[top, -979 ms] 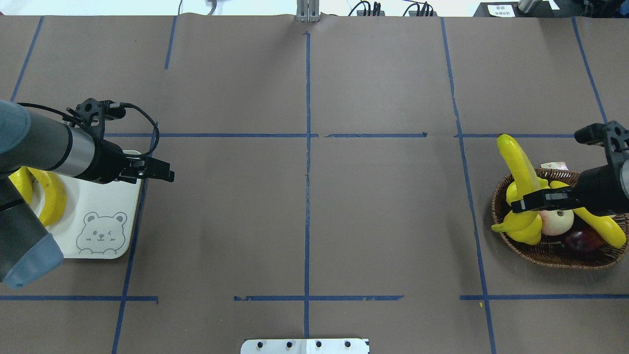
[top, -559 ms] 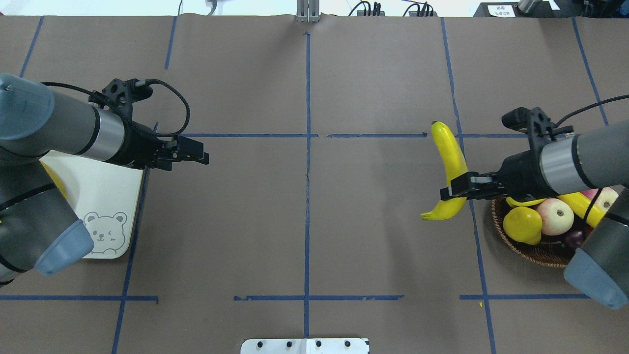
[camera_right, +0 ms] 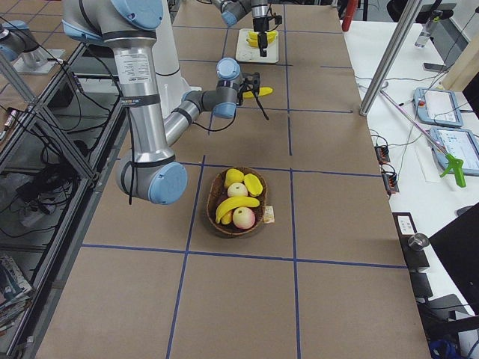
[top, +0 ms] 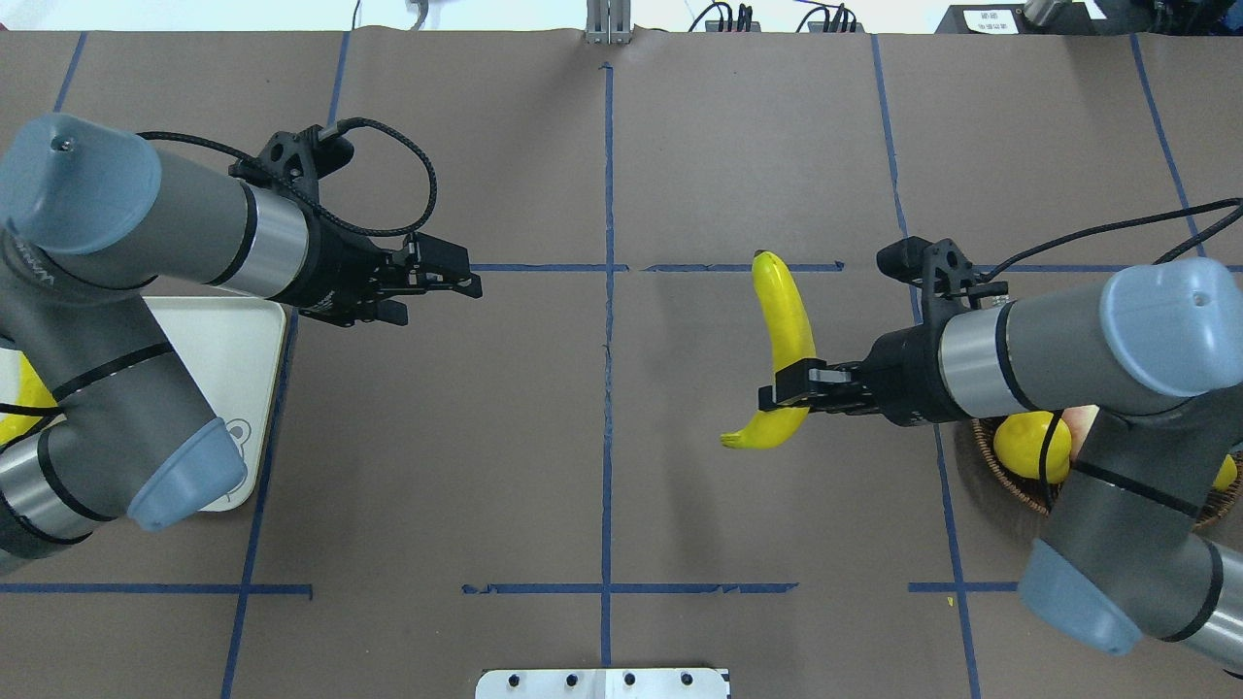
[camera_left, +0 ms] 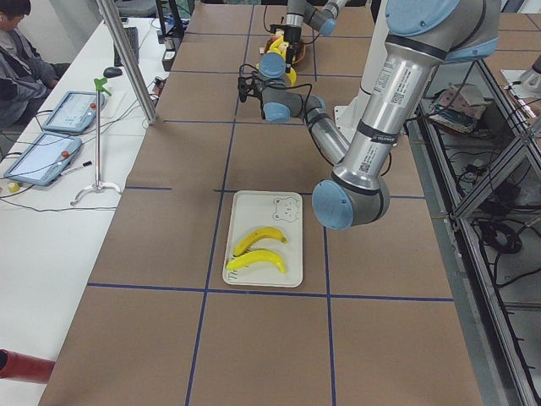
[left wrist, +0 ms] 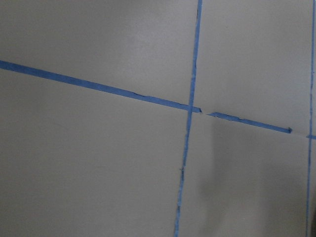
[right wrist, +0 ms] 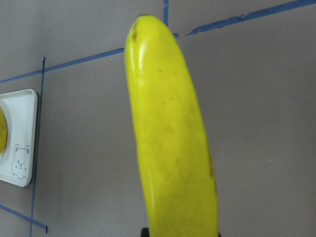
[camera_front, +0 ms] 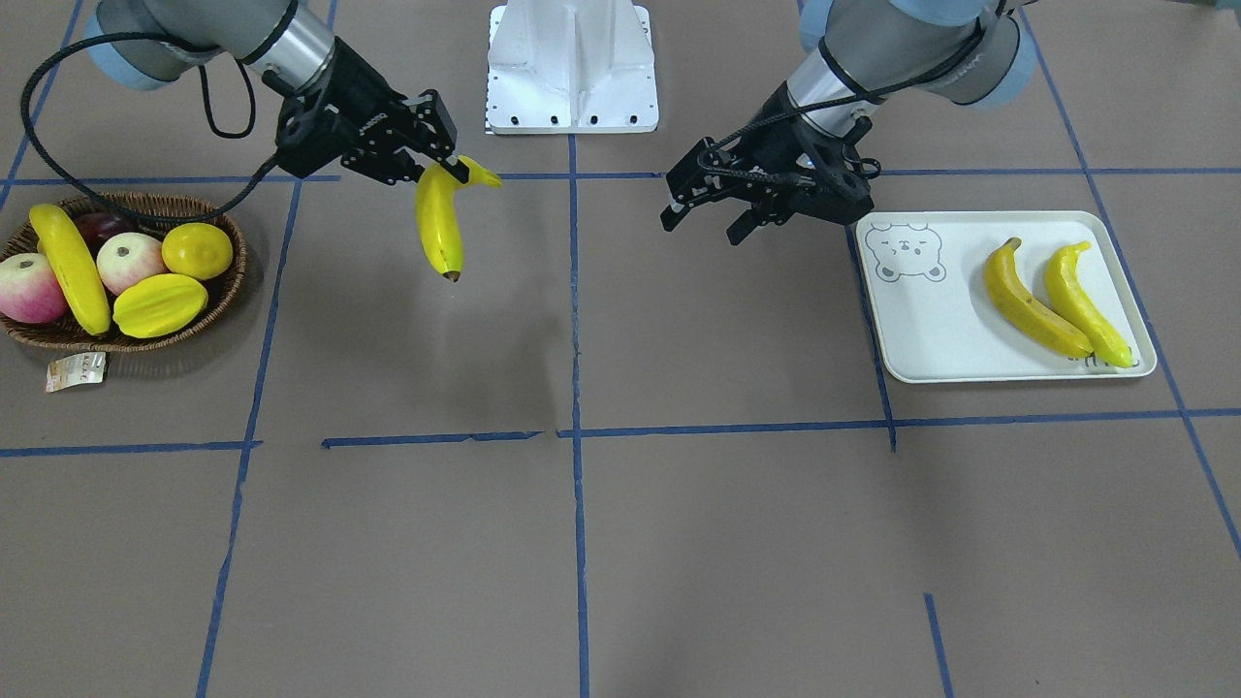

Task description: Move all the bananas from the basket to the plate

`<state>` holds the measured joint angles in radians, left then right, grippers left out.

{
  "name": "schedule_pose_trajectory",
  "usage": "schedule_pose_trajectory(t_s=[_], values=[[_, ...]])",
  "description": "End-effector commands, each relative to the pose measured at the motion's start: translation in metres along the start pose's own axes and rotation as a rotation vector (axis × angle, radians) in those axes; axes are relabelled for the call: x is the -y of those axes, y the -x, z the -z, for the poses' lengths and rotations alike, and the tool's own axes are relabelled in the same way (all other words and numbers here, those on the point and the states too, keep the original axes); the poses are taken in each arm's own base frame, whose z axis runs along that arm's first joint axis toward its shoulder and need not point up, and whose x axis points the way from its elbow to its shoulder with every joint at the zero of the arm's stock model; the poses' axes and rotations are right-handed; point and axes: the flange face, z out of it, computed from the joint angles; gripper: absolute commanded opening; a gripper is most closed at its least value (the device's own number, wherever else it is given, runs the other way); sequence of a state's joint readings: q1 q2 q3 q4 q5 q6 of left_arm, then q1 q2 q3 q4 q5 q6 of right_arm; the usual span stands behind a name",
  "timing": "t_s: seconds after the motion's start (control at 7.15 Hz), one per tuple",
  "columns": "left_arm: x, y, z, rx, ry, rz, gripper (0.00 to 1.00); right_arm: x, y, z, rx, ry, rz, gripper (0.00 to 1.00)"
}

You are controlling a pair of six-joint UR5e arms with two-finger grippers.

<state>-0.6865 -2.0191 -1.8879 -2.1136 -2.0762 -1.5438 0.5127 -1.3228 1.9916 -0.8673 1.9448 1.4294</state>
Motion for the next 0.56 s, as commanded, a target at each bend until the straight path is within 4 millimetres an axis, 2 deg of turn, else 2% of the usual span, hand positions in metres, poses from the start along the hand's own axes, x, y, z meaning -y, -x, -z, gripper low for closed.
schedule_pose_trajectory(t_s=[0.0,0.28,0.42], values=[[-0.021,-0.029,-0.012,-0.034,0.037,0.038,0.99,-0.016,0.044,-0.046,0.034,-0.012,-0.005,0.10],[-0.019,-0.044,-0.028,-0.034,0.038,0.067,0.99,-0.031,0.066,-0.063,0.054,-0.032,0.000,0.10],[-0.034,-0.051,-0.040,-0.037,0.024,0.074,0.98,-0.031,0.077,-0.070,0.064,-0.033,-0.018,0.10]])
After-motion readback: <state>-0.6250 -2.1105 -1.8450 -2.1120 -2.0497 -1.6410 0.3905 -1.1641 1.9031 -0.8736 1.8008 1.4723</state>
